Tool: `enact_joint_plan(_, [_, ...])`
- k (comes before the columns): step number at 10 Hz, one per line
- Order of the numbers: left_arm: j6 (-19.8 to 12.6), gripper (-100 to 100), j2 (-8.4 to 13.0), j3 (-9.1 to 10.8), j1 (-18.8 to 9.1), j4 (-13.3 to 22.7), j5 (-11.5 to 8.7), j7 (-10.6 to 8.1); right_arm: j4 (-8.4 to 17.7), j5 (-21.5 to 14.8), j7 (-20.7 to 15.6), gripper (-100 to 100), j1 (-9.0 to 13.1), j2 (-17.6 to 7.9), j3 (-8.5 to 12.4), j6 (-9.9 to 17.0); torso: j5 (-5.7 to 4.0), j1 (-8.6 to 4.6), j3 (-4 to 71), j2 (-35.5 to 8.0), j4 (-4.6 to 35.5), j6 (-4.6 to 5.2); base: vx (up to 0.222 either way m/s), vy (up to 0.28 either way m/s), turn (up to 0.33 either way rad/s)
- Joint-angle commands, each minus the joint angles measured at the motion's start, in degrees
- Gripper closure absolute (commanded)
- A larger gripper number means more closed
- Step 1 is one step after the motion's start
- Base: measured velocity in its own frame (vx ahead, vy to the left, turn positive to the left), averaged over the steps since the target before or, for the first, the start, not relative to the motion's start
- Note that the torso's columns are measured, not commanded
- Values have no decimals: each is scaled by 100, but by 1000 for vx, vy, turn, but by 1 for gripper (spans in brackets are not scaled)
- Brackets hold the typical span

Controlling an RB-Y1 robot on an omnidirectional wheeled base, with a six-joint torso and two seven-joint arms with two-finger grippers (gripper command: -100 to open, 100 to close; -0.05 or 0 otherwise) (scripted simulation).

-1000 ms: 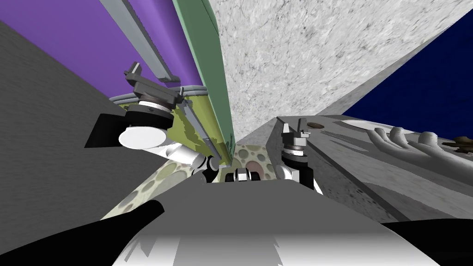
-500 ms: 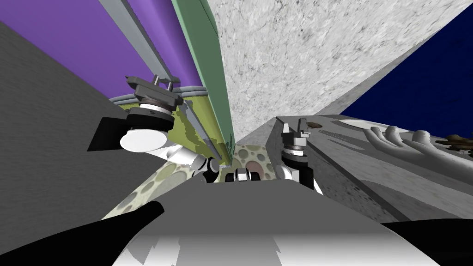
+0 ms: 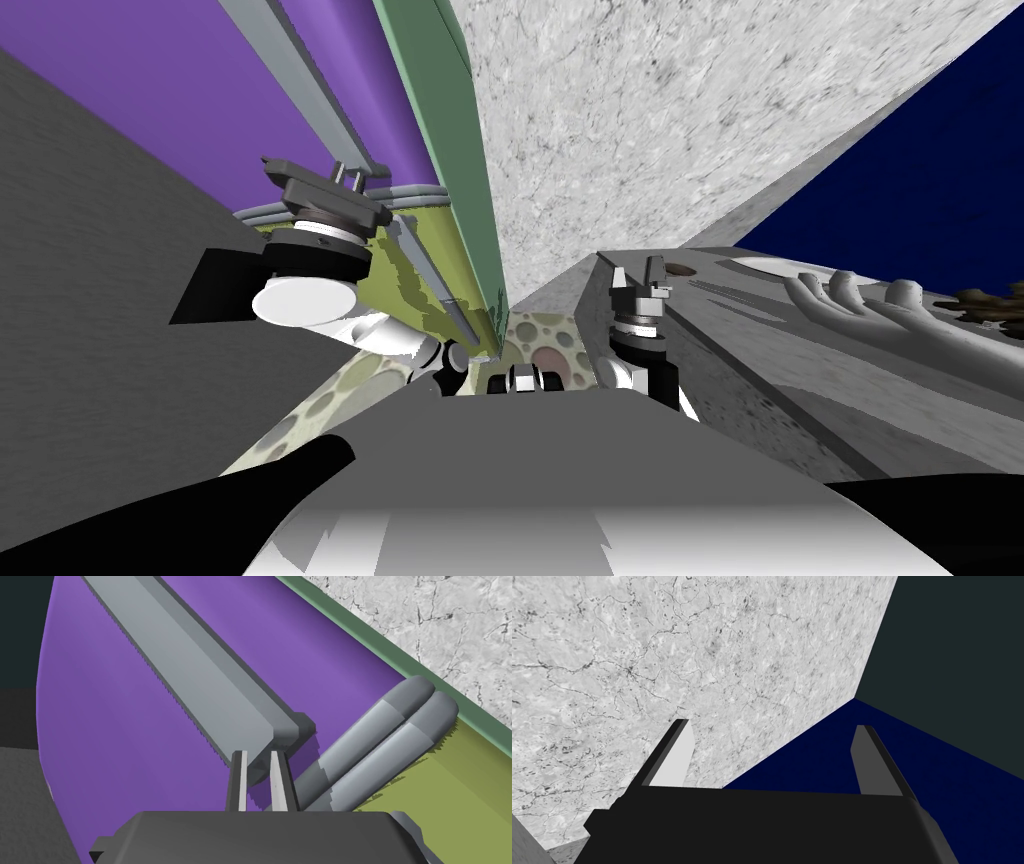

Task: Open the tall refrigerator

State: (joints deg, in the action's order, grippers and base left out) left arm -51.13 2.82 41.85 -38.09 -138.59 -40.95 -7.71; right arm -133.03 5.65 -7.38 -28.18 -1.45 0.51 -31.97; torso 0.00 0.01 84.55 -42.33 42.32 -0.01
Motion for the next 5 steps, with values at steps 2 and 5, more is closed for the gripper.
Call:
enact_joint_plan(2, [-17, -100, 461, -113, -293, 445, 199, -224, 0, 0, 0, 0, 0, 0, 0, 0, 2, 4, 0, 0, -1, 0, -42, 10, 15])
enact_joint_plan(5, [-32, -100, 639, -253, -632, 971, 425, -474, 0, 0, 0, 0, 0, 0, 0, 0, 1, -1, 1, 4, -3, 1, -54, 17, 17])
